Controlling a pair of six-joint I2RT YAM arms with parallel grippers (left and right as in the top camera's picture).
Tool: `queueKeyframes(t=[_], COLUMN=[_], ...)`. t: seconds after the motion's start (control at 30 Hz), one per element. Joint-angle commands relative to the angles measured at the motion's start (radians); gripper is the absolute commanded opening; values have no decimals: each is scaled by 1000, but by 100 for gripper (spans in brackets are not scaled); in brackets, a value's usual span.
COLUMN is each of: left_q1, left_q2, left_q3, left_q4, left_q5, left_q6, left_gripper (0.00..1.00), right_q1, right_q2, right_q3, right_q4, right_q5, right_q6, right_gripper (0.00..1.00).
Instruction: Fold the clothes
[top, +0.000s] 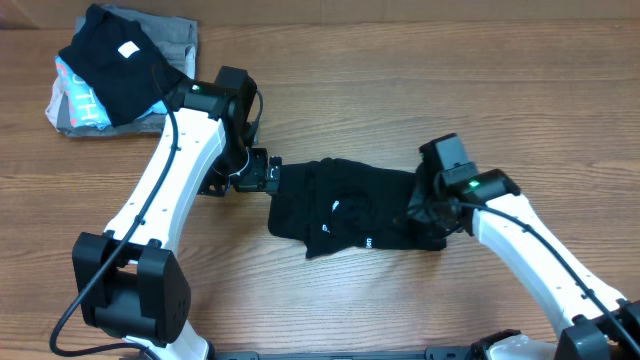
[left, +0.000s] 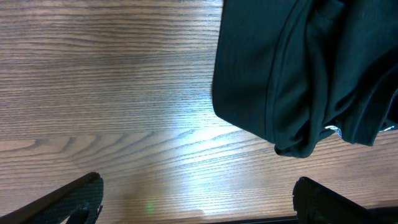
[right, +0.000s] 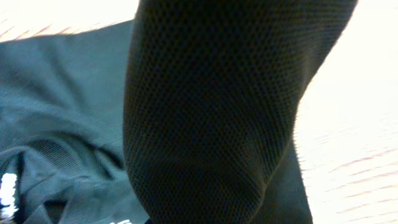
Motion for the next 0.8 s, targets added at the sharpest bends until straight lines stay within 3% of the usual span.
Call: queueKeyframes(t=[0.0, 0.13, 0.3, 0.37, 0.7, 0.77], left_q1=[-2, -2, -2, -2, -2, -2], left_q2=[8, 8, 8, 8, 8, 8], left_q3=[0, 0, 0, 0, 0, 0], left_q4=[-1, -5, -6, -5, -3, -4], left_q5=[5, 5, 5, 5, 5, 5], left_q6=[16, 16, 16, 16, 16, 16], left_gripper=[100, 100, 100, 100, 100, 100], right_q1=[46, 87, 108, 115, 95, 95], right_q2=[-2, 48, 126, 146, 136, 136], right_q3=[29, 29, 29, 29, 128, 150], right_q4=[14, 34, 46, 58, 45, 38], right_q5=[15, 14, 13, -3, -83, -83], right_q6=[50, 54, 78, 80, 25, 25], right_gripper=[4, 6, 30, 35, 39, 54])
